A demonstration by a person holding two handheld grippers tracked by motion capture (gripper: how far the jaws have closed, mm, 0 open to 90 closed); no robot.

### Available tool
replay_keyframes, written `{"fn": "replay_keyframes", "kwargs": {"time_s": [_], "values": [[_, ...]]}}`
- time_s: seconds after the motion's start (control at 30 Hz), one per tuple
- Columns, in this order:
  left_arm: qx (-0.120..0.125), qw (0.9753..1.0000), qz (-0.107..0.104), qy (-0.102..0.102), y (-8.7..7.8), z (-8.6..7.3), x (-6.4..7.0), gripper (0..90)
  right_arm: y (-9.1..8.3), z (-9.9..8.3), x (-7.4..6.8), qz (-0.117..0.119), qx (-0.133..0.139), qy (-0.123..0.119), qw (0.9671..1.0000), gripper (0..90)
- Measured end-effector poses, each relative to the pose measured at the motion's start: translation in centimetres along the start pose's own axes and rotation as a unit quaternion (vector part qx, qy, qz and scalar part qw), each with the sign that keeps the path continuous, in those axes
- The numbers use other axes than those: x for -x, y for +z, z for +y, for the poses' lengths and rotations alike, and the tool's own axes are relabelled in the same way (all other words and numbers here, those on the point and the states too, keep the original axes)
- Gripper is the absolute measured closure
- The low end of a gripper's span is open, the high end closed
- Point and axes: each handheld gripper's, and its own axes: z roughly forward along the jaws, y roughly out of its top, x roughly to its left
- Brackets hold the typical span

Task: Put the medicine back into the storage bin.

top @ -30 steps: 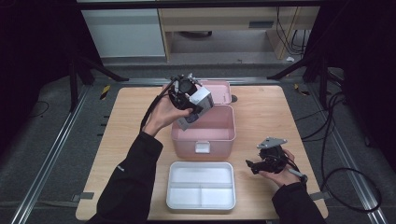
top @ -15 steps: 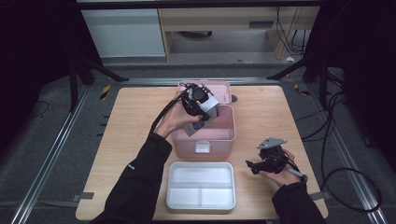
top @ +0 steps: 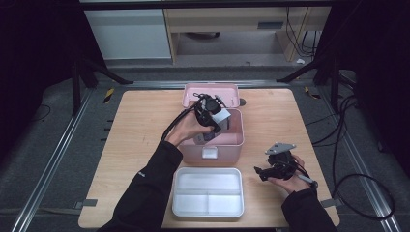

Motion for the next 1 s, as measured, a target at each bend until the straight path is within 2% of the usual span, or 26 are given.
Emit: {"fn": "replay_keyframes", "kwargs": {"time_s": [0.27, 0.47, 0.63, 0.67, 0.7, 0.73, 0.77, 0.83, 0.87, 0.9, 0.93, 0.97, 1.0], "values": [[-0.012, 0.9999, 0.003, 0.005, 0.7, 0.0, -0.2, 53.4, 0.0, 0.0, -0.1, 0.001, 0.000, -0.003, 1.0000, 14.7], [0.001, 0.9999, 0.006, 0.009, -0.1, -0.2, -0.2, 52.5, 0.0, 0.0, -0.1, 0.002, 0.000, -0.004, 1.0000, 14.7], [0.036, 0.9992, 0.012, 0.016, -3.0, -0.9, 0.1, 50.4, 0.0, 0.0, -0.1, -0.001, 0.003, -0.002, 1.0000, 15.0], [0.036, 0.9992, 0.012, 0.016, -3.0, -0.9, 0.1, 50.1, 0.0, 0.0, -0.1, -0.001, 0.003, -0.002, 1.0000, 15.0], [0.055, 0.9983, 0.016, 0.012, -4.2, -1.2, 0.3, 50.0, -0.1, 0.0, -0.1, -0.002, 0.004, -0.002, 1.0000, 15.2], [0.055, 0.9983, 0.016, 0.012, -4.2, -1.2, 0.3, 49.6, -0.1, 0.0, -0.1, -0.002, 0.004, -0.002, 1.0000, 15.2], [0.070, 0.9972, 0.023, 0.014, -5.5, -1.7, 0.4, 49.2, -0.1, 0.0, -0.1, -0.003, 0.005, -0.002, 1.0000, 15.5], [0.081, 0.9962, 0.030, 0.015, -6.6, -2.1, 0.7, 49.1, -0.2, 0.1, -0.1, -0.004, 0.006, -0.003, 1.0000, 16.3], [0.081, 0.9962, 0.030, 0.015, -6.6, -2.1, 0.7, 49.0, -0.2, 0.1, -0.1, -0.006, 0.008, -0.005, 0.9999, 17.2], [0.090, 0.9951, 0.037, 0.016, -7.7, -2.6, 0.9, 48.8, -0.2, 0.1, -0.1, -0.005, 0.010, -0.006, 0.9999, 17.5], [0.090, 0.9951, 0.037, 0.016, -7.7, -2.6, 0.9, 48.7, -0.3, 0.1, 0.0, -0.005, 0.011, -0.005, 0.9999, 17.8], [0.102, 0.9936, 0.045, 0.019, -8.6, -3.2, 1.1, 48.5, -0.3, 0.1, 0.0, -0.004, 0.012, -0.005, 0.9999, 18.4], [0.102, 0.9936, 0.045, 0.019, -8.6, -3.2, 1.1, 48.4, -0.4, 0.1, 0.0, -0.004, 0.014, -0.005, 0.9999, 19.4]]}}
